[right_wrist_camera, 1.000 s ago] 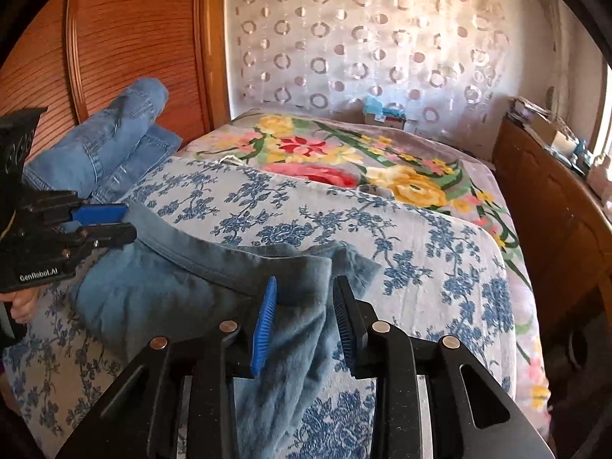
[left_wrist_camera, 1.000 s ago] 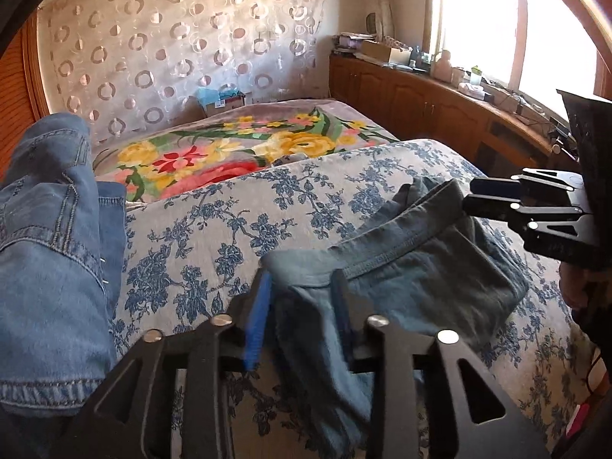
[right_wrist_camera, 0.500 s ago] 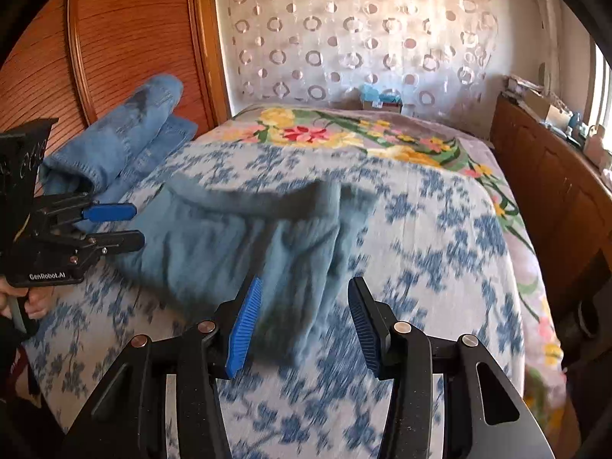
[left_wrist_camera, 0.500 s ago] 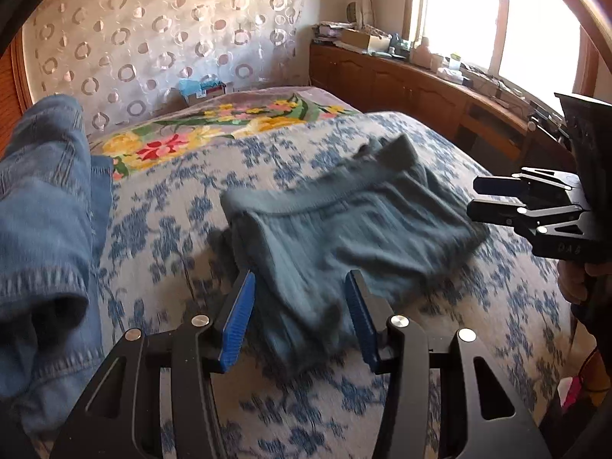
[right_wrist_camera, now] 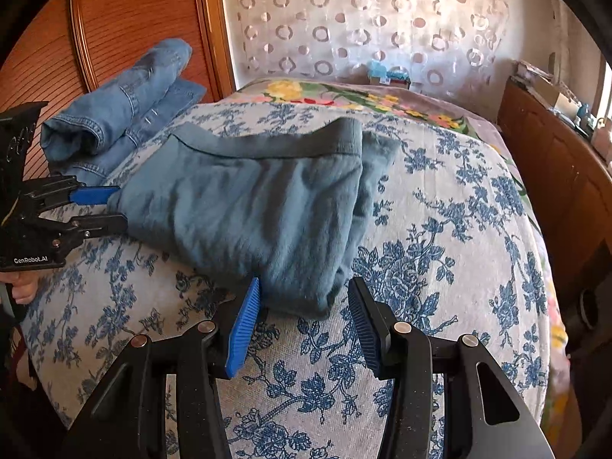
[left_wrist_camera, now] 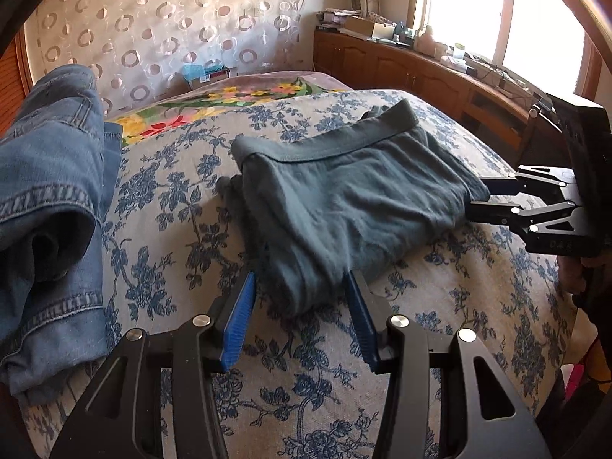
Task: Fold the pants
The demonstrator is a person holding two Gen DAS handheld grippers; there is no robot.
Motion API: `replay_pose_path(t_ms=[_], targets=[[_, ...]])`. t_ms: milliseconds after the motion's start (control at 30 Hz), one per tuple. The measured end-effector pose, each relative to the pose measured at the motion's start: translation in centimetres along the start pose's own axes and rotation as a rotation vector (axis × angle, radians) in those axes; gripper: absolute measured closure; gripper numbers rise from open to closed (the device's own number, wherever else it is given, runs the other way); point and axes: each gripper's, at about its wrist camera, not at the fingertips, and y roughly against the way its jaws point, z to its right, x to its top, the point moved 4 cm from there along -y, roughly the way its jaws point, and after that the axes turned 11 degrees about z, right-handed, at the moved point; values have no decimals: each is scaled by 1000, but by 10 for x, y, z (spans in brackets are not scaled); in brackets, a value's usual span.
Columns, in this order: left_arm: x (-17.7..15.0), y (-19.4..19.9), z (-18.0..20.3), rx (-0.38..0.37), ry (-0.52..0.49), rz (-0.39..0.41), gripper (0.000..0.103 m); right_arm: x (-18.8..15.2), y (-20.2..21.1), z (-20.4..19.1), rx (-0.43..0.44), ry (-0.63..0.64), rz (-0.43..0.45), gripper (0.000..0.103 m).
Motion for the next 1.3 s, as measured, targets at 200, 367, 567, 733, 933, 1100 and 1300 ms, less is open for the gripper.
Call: replay_pose_path(t_ms=[200,367,567,733,933,1100,1300], targets=[[-6,-2,-2,3,0,-11,61,0,-4,-1,4,2,-3,54],[-7,-4,0,-5,0,-10,84,0,-5,-4,36,-1,7,73],[1,16,1,7,32,64,93,-4,6,-11,36,16,30,86],[0,36,5,14,30,90,94,-8,30,-13,51,-1,54,87],[-20,54,8,31,36,89,95,-25,62,-23,70,9,66,88],[-33,66,18,24,40,80,95,-45,84,-30,69,5,63,90],[-39,73,32,6,18,71,95,-57,105,-24,72,-35,67,90]])
